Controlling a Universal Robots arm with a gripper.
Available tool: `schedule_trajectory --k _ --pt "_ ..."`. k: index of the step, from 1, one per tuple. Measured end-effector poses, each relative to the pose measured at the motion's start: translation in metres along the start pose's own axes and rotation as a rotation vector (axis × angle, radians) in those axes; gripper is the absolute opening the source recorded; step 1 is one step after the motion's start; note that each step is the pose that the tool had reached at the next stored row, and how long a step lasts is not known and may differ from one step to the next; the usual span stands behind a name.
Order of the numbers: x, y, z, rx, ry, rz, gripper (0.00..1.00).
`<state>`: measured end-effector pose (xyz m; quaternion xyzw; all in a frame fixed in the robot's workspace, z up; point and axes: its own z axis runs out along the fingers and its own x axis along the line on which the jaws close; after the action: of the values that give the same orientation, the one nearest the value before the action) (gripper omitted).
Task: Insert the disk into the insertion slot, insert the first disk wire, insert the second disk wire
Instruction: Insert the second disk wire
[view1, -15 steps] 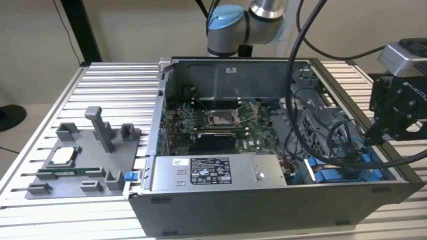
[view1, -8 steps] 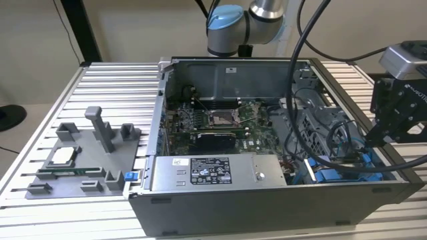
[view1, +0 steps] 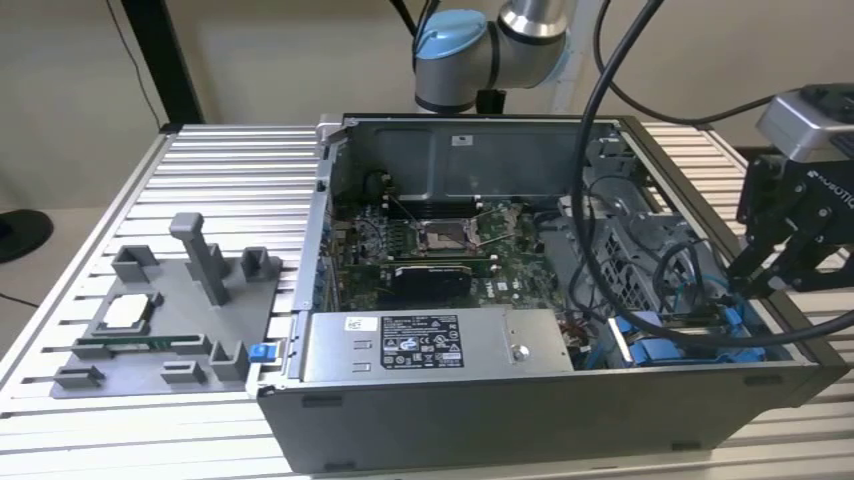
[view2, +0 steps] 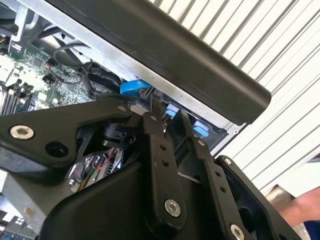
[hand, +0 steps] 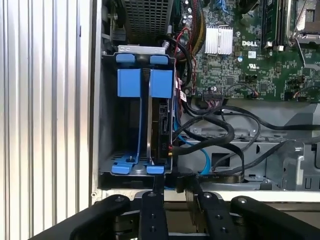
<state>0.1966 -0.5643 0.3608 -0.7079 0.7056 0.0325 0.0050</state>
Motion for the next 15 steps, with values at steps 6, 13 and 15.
schedule_trajectory --k 6,13,15 --pt "0.0001 0.0001 0.0018 0.0001 -0.0031 0.000 1.00" --pt "0.0002 0.0028 0.0021 0.0012 -0.0053 0.000 1.00" --pt "0.0001 0.0029 0.0021 0.0013 -0.0051 0.000 0.00"
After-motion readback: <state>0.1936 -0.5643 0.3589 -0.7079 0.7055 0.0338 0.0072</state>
